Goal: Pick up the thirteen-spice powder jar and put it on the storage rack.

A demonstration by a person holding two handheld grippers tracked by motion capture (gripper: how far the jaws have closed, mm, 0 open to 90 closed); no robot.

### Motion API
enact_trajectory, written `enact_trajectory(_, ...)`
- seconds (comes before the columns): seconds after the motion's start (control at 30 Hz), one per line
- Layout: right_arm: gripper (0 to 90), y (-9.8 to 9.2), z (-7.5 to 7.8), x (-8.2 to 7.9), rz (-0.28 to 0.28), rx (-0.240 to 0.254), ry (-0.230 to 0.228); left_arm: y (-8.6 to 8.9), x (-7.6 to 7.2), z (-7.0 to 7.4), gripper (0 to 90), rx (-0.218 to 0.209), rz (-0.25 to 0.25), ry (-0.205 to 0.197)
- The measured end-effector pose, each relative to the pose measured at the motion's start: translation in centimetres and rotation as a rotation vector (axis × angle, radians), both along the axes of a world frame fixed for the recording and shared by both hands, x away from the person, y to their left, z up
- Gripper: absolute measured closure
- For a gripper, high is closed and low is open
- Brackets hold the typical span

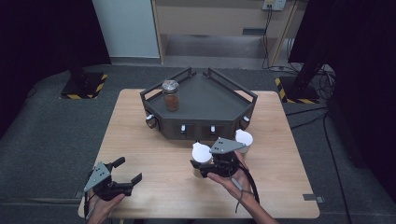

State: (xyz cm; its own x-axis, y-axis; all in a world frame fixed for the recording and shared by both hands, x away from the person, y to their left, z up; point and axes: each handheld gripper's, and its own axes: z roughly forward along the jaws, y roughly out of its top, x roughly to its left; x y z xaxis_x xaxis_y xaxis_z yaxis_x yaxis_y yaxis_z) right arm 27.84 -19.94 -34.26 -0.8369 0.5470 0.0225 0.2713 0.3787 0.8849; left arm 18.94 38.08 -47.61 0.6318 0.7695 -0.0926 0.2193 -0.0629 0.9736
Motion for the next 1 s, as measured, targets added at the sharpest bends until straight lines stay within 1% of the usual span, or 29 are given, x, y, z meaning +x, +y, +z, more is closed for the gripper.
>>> enact_trajectory(0.2,30.5,0.1,2.0,1.1,-0.001,-0.005,0.006,0.0,0.0,-0.1,1.9,-0.003,0.001,0.001)
enact_trajectory(0.4,30.6,0.5,4.1,2.4,-0.013,-0.005,0.012,0.0,0.0,-0.1,1.9,-0.004,0.0,0.002)
enact_trajectory(0.73,30.5,0.9,7.6,4.4,-0.042,-0.005,-0.019,0.1,0.1,-0.1,1.9,-0.006,-0.001,0.006)
enact_trajectory(0.87,30.6,1.1,8.7,5.4,-0.045,0.001,-0.026,0.1,0.1,-0.1,1.9,-0.005,-0.001,0.007)
enact_trajectory(1.0,30.5,1.5,9.6,6.1,-0.053,-0.007,-0.041,0.1,0.2,-0.1,2.0,-0.006,-0.003,0.009)
